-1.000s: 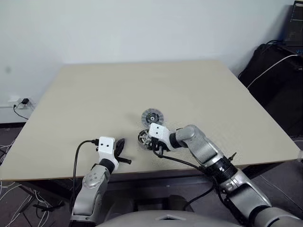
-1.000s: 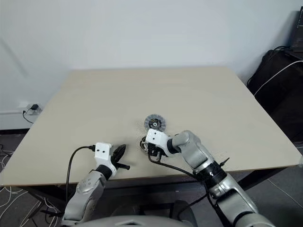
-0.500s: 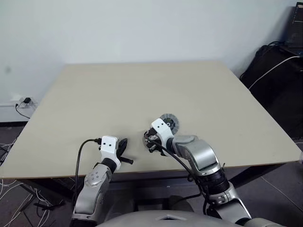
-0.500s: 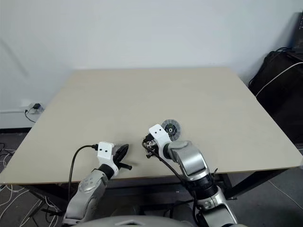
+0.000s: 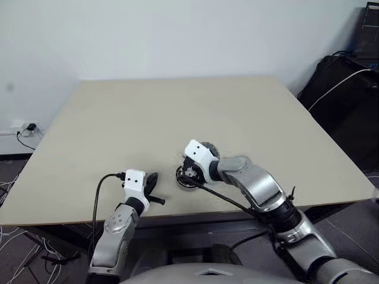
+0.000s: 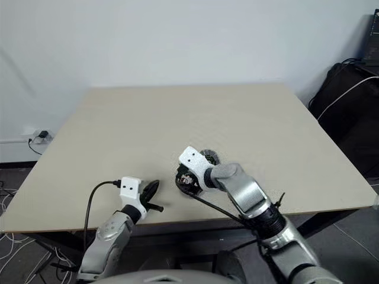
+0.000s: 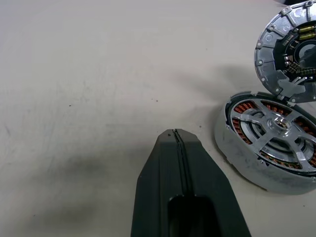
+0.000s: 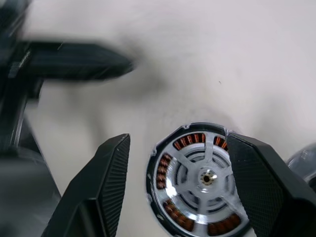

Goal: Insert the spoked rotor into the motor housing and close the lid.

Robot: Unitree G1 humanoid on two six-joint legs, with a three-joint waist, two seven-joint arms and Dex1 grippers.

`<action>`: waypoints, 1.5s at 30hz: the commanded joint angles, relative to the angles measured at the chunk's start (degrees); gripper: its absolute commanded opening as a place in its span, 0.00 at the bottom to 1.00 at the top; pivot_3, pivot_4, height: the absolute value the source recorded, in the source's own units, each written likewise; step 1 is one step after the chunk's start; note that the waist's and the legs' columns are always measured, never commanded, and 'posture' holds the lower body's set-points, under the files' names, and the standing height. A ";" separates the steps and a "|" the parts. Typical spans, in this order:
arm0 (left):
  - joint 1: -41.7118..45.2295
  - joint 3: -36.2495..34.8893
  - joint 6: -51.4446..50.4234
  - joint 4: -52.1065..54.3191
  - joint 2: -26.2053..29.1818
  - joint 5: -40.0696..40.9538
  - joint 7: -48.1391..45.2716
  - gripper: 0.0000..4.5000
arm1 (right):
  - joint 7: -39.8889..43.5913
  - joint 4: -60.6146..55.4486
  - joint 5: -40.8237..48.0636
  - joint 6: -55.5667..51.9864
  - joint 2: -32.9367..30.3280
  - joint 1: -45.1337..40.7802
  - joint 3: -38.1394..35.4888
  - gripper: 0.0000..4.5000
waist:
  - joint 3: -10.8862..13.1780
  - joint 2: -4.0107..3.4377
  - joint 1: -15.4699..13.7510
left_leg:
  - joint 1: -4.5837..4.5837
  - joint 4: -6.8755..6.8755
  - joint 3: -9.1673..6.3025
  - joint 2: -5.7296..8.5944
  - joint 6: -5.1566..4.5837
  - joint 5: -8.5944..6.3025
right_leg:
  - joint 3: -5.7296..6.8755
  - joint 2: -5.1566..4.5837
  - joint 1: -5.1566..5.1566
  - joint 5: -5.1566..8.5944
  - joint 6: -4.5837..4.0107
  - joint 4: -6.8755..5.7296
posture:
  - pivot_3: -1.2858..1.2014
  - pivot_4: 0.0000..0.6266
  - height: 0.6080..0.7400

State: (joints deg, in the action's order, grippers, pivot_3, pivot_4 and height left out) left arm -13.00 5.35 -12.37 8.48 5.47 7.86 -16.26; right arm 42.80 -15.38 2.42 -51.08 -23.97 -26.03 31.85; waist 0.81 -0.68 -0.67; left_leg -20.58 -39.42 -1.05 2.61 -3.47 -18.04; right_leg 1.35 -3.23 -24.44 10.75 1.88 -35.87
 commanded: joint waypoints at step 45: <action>0.64 -0.37 0.46 1.14 -0.76 0.62 0.26 0.00 | 14.04 14.28 -14.89 24.12 -4.26 0.26 2.97 0.02 | 0.19 0.33 -0.87 | 0.13 -0.14 -0.04 -0.14 0.11 0.13 | 0.05 -0.19 0.17 -0.04 -0.03 -0.06 | 0.52 0.00 1.00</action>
State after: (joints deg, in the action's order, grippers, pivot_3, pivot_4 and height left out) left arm -13.06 5.06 -12.37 8.26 4.85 7.89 -16.20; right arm 56.80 1.39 -13.55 -25.13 -28.19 -25.48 37.58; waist 1.01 -0.35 -1.54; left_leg -20.45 -39.56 -1.08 2.47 -3.37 -17.91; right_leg 1.38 -3.43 -24.28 10.71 1.85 -35.93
